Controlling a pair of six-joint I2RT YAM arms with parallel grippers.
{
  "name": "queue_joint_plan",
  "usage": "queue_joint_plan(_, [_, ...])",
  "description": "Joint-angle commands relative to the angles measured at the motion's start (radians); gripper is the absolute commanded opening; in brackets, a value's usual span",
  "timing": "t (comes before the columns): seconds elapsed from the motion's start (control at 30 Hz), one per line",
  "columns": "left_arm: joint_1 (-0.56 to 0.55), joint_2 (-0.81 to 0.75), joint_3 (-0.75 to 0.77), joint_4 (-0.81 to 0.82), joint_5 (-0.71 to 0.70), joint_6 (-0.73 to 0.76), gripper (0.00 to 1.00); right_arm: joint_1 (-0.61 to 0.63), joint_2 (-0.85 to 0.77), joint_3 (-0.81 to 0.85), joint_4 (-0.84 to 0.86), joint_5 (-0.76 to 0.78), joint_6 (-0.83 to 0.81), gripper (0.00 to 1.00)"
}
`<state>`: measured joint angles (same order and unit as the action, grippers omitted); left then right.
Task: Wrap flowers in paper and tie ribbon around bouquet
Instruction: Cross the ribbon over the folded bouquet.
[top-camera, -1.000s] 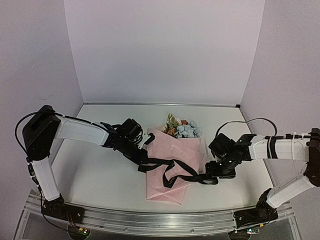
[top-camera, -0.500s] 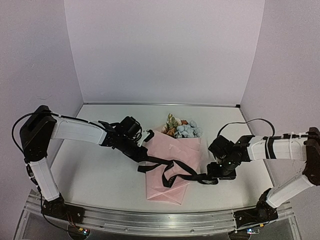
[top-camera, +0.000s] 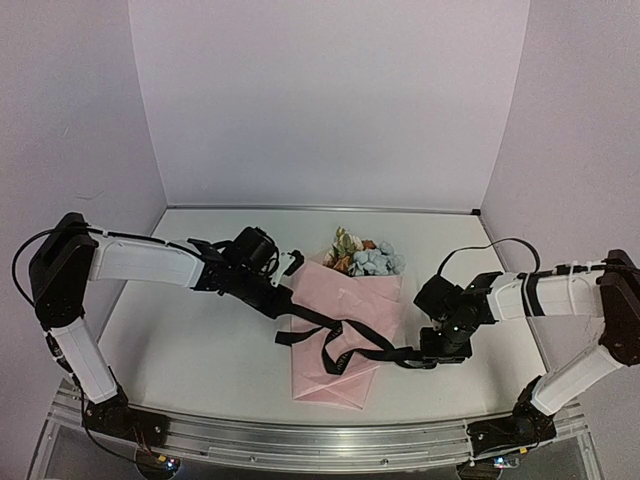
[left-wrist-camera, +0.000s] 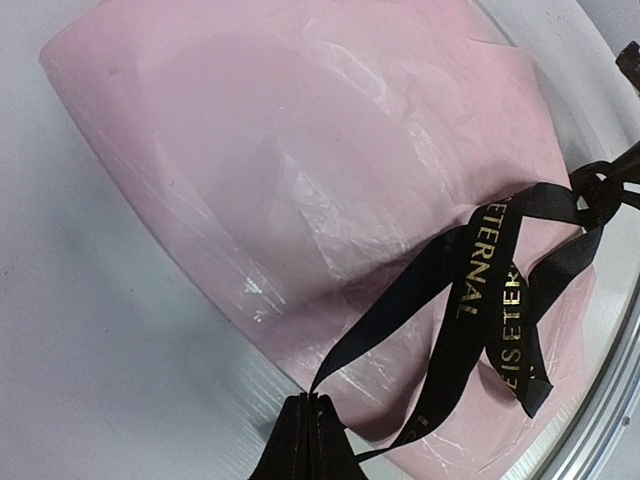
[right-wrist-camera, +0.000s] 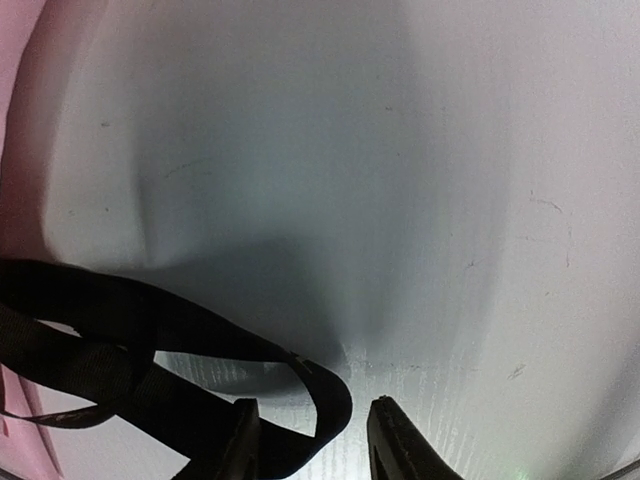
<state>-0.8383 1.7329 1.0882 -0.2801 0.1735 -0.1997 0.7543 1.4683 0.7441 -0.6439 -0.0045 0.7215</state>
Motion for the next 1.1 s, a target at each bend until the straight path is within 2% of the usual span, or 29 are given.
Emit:
queue_joint_plan(0.0, [0.01, -0.079, -0.036, 0.036, -0.081, -0.025, 0.0, -0.011, -0.01, 0.006, 0.003, 0.034, 0.015, 0.21])
queue_joint_plan(0.1, [0.017, -0.097, -0.057, 0.042, -0.137, -0.045, 0.0, -0.022, -0.036, 0.009, -0.017, 0.059, 0.014, 0.08])
queue_joint_plan(0.2, [0.026, -0.115, -0.078, 0.048, -0.195, -0.067, 0.0, -0.036, -0.065, 0.015, -0.046, 0.079, 0.009, 0.01])
queue_joint_plan(0.4, [0.046, -0.134, -0.1, 0.055, -0.255, -0.099, 0.0, -0.057, -0.102, 0.033, -0.122, 0.123, 0.003, 0.0])
queue_joint_plan(0.63, [0.051, -0.121, -0.101, 0.056, -0.244, -0.106, 0.0, -0.061, -0.085, 0.062, -0.145, 0.102, -0.017, 0.0])
queue_joint_plan(1.07, [0.08, -0.123, -0.112, 0.028, -0.321, -0.155, 0.0, -0.09, -0.079, 0.14, -0.255, 0.206, -0.028, 0.0])
